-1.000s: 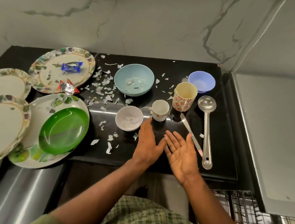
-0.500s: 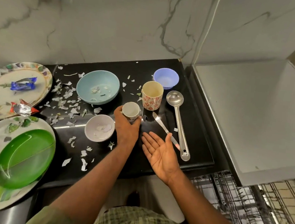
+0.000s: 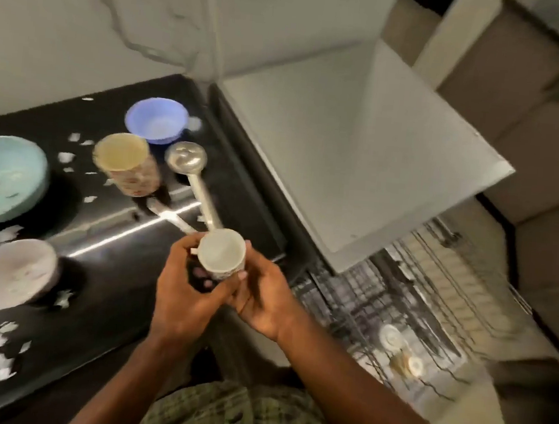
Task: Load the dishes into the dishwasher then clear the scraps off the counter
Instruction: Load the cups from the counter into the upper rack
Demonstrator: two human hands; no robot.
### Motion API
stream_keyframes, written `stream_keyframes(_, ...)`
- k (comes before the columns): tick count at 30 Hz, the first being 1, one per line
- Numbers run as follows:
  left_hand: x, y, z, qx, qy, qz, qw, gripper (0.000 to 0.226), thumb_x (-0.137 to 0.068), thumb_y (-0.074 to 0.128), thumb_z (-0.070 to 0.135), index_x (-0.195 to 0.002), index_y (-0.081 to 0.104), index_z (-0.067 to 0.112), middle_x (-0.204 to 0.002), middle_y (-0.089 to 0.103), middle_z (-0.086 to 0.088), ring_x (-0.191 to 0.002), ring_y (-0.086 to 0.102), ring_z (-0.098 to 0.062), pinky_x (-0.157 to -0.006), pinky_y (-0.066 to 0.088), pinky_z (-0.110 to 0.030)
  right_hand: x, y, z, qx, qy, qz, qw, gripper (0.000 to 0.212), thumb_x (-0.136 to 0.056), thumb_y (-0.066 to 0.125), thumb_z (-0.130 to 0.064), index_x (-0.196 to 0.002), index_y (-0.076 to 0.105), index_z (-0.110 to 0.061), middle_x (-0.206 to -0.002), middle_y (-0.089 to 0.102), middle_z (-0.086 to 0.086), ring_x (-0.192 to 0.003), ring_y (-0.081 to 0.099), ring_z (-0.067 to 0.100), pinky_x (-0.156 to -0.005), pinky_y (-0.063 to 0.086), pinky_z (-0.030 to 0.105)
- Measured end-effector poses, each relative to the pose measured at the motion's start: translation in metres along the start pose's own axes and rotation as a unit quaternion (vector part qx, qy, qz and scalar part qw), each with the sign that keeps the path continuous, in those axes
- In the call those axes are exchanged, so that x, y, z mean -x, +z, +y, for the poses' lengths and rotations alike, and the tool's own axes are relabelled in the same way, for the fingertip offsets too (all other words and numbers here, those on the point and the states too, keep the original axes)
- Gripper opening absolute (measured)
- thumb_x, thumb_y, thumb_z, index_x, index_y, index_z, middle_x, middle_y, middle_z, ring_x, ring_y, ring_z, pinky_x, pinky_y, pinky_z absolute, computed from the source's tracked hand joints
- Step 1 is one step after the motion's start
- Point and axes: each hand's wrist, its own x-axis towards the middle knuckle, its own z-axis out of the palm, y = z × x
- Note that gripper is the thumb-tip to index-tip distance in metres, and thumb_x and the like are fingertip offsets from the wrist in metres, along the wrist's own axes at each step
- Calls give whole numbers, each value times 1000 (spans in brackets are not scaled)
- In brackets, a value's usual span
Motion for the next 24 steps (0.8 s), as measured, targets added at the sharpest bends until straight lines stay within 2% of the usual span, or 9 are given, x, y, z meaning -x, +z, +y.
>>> stream_keyframes(3, 1, 39, 12, 16, 26, -68, 997, 68, -66, 88, 30, -123, 53, 37, -118, 64, 27, -109, 62, 5, -88, 49, -9, 24, -38, -16, -27, -6, -3, 1000, 60, -108, 48, -49, -149, 54, -6, -131, 63, 25, -108, 68, 30, -97, 54, 36)
stream_keyframes(6, 2, 80, 13, 14, 31, -145, 989, 74, -65, 96, 25, -128, 57, 20, -120, 65, 14, -112, 66, -8, -91, 55, -20, 54, -80, -30, -86, -22, -11, 996, 54, -109, 46, -43, -146, 56, -5, -124, 68, 20, -102, 72, 28, -92, 57, 33)
stream_keyframes(10, 0, 134, 17, -20, 72, -252, 965, 77, -65, 95, 35, -129, 57, 18, -122, 66, 10, -112, 65, -13, -94, 51, -25, 92, -130, -48, -112, -67, -9, 991, 62, -108, 46, -39, -156, 40, 0, -132, 61, 20, -104, 72, 32, -92, 55, 34)
stream_keyframes(15, -5, 192, 18, -37, 124, -373, 919, 79, -71, 93, 36, -138, 55, 16, -138, 60, -1, -127, 59, -28, -101, 51, -49, 130, -190, -63, -196, -97, -19, 976, 54, -102, 57, -33, -148, 52, -5, -133, 60, 18, -103, 64, 27, -83, 61, 31)
stream_keyframes(18, -5, 226, 14, -70, 161, -432, 885, 78, -76, 89, 37, -144, 54, 19, -151, 53, 3, -140, 49, -24, -109, 44, -57, 147, -225, -70, -234, -108, 19, 966, 59, -96, 61, -28, -149, 49, -5, -131, 63, 18, -103, 69, 27, -80, 63, 33)
stream_keyframes(20, -2, 249, 8, -106, 155, -464, 866, 82, -80, 84, 40, -151, 47, 25, -155, 47, 6, -143, 45, -20, -113, 42, -56, 156, -249, -72, -259, -115, 58, 957, 63, -94, 62, -26, -151, 47, -3, -135, 60, 21, -104, 71, 30, -80, 65, 38)
stream_keyframes(22, 2, 268, 3, -139, 104, -500, 848, 94, -82, 80, 45, -160, 30, 29, -162, 37, 8, -145, 41, -16, -119, 39, -49, 164, -269, -73, -278, -127, 107, 946, 52, -98, 55, -24, -144, 50, -1, -126, 63, 22, -96, 72, 30, -78, 66, 40)
stream_keyframes(24, 4, 285, -6, -174, 76, -526, 829, 102, -85, 80, 44, -164, 18, 28, -168, 27, 6, -148, 37, -16, -121, 36, -46, 169, -287, -76, -293, -133, 153, 934, 39, -100, 51, -21, -133, 58, -2, -120, 64, 22, -98, 69, 32, -69, 65, 37)
